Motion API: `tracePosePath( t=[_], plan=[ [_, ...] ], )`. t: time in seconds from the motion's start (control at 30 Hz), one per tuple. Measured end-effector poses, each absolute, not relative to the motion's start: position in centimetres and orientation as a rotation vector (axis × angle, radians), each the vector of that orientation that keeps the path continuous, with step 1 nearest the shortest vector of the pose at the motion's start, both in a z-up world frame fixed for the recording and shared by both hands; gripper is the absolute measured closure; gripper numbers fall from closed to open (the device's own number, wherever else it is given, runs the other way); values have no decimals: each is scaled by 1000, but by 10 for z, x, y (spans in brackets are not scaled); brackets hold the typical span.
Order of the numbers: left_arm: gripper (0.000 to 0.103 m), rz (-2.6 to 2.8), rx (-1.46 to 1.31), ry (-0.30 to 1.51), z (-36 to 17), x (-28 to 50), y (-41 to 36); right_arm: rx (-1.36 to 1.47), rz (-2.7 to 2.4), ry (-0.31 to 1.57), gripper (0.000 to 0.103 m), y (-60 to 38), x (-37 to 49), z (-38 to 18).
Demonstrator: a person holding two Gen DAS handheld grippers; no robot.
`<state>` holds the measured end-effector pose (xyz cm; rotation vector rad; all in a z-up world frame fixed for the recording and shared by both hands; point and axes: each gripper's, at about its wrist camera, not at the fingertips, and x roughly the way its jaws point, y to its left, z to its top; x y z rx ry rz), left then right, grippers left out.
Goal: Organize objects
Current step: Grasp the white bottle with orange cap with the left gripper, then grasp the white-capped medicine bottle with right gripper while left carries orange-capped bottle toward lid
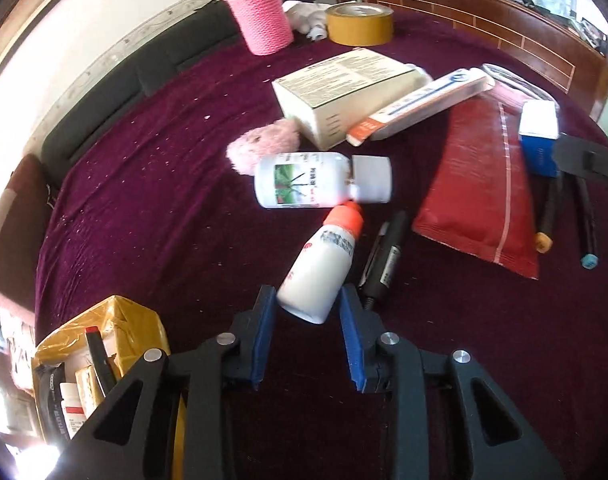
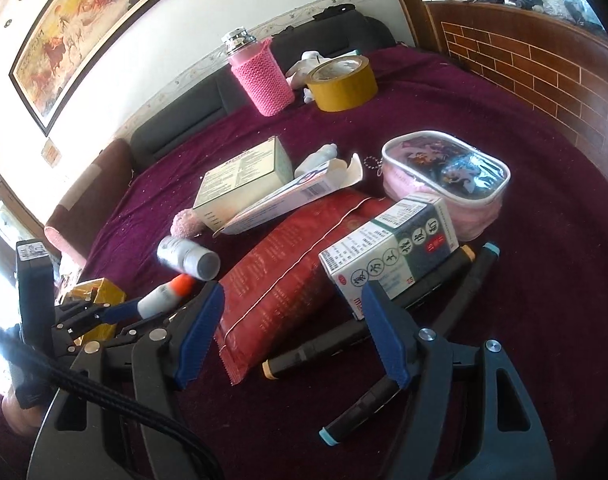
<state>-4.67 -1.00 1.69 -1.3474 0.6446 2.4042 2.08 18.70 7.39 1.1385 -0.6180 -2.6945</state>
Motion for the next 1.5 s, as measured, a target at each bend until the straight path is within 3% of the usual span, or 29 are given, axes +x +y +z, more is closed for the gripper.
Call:
tracePosePath(
  t=[0.07,0.17,0.3,0.37,0.73,0.9,1.13,1.3,1.4,1.5],
  plan=[
    [74,2396,-1330,646,20,-44,-8,1138,-2689,-629,32,187,21,74],
    [64,2408,-1315,722,14,-49,5,1140,-2688,-640,32,189,20,74],
    [68,2427,-1284,750,8,-58,22,1140,-2686,-654,32,191,20,74],
    [80,2444,-1314,685,8,-58,24,1140,-2688,-652,32,192,19,74],
    [80,2578,-1203,145,73,53,-37,1142,-2786,-529,32,188,20,75],
    [80,2662,-1155,-40,88,61,-72,1152,-2805,-489,32,185,19,74],
    [80,2657,-1134,-148,67,71,-95,1167,-2908,-327,32,171,21,71],
    [80,2708,-1042,-236,85,108,-140,1163,-2803,-379,32,156,20,103],
    [80,2761,-983,-262,94,127,-166,1222,-2624,-363,25,122,-13,121],
    [80,2801,-978,-316,94,139,-194,1320,-2554,-299,25,89,-52,119]
  ],
)
